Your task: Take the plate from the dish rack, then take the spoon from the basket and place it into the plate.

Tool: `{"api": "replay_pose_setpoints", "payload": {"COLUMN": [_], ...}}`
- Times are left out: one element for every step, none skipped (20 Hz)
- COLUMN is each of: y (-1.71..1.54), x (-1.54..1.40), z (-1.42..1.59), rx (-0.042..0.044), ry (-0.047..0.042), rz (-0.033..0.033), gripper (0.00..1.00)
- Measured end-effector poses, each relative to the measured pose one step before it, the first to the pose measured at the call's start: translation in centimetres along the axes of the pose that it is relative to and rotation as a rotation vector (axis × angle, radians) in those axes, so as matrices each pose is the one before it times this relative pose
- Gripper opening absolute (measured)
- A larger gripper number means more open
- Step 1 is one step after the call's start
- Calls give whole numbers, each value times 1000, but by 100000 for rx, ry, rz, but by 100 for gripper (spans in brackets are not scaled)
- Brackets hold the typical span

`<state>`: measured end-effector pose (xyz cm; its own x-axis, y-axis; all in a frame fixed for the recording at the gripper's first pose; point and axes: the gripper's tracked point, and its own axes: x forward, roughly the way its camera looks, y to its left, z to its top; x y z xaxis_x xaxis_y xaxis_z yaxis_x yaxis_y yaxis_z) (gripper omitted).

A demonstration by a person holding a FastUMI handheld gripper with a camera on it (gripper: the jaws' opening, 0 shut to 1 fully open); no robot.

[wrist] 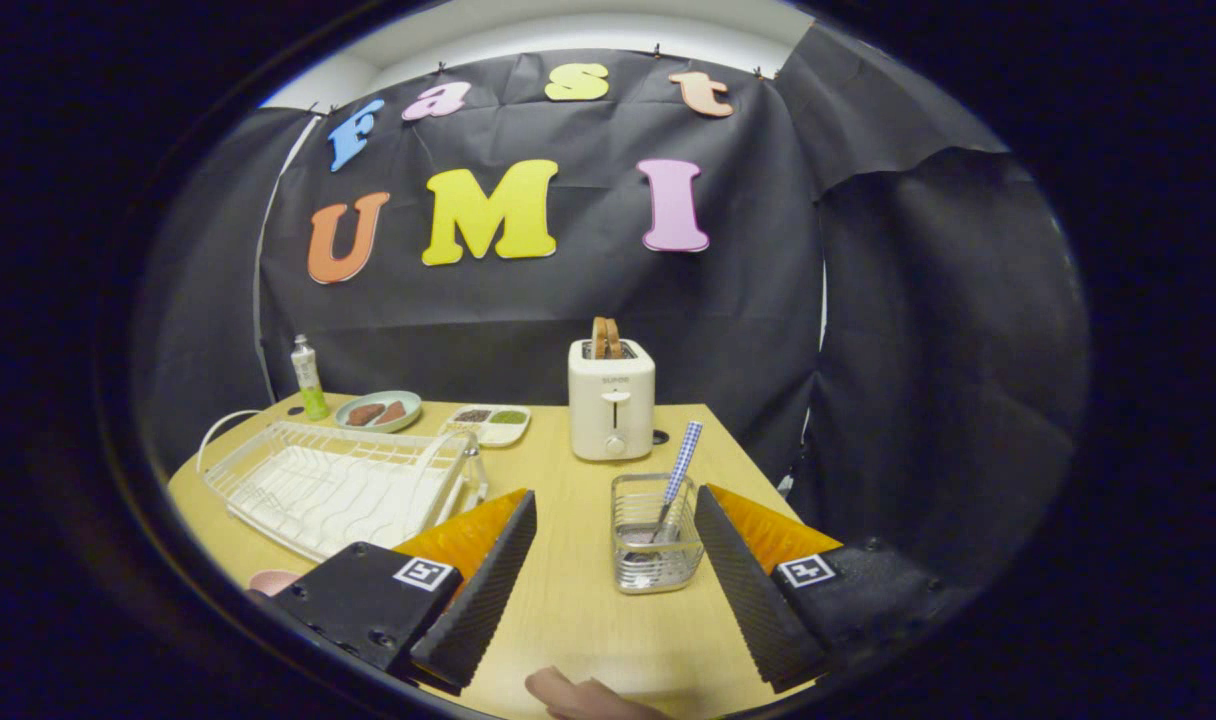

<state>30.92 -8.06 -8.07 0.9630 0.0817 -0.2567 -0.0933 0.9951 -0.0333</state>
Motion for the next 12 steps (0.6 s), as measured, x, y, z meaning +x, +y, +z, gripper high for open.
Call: {"api": "replay_pose_setpoints", "payload": {"y": [-710, -454, -681, -699, -147, -375, -478, 22, 289, 322, -35, 195], "x": [1207, 1254, 1216, 1330, 1140, 1053, 1072, 910, 741, 457, 549, 714], "z": [258, 294, -112, -55, 204, 97, 332, 218, -81, -202, -45, -195], "rx": [72, 895, 2328, 3517, 2713, 1407, 1770, 2792, 3720, 3418, 1299, 772], "ry": [441, 1118, 2837, 2105, 1733, 1142, -479, 389, 1831, 1226, 452, -845], "rz": [-728, 583, -784, -495, 934, -218, -165, 873, 2036, 2166, 482, 2239], "gripper": [100, 100, 100, 100, 100, 99, 97, 95, 88, 82, 75, 69]}}
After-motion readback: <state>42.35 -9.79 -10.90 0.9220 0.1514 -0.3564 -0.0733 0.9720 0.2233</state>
